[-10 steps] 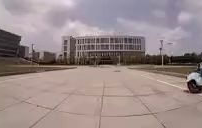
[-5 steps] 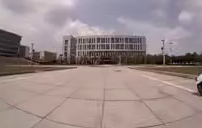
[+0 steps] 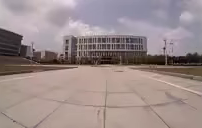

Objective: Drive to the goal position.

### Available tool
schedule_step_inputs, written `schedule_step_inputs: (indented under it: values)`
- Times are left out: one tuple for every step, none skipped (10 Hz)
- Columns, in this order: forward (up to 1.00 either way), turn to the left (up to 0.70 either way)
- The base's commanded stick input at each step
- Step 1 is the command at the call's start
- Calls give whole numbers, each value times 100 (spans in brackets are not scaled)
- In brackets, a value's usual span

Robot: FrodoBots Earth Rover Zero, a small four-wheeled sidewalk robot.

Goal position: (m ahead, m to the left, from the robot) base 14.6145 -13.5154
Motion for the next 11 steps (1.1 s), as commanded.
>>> schedule_step_inputs:
  values:
    - [50,-52]
    - [50,-52]
    - [50,-2]
    - [50,-2]
    - [50,-2]
    - [50,-2]
    - [50,-2]
    - [50,-2]
    - [50,-2]
    - [50,-2]
    - [50,-2]
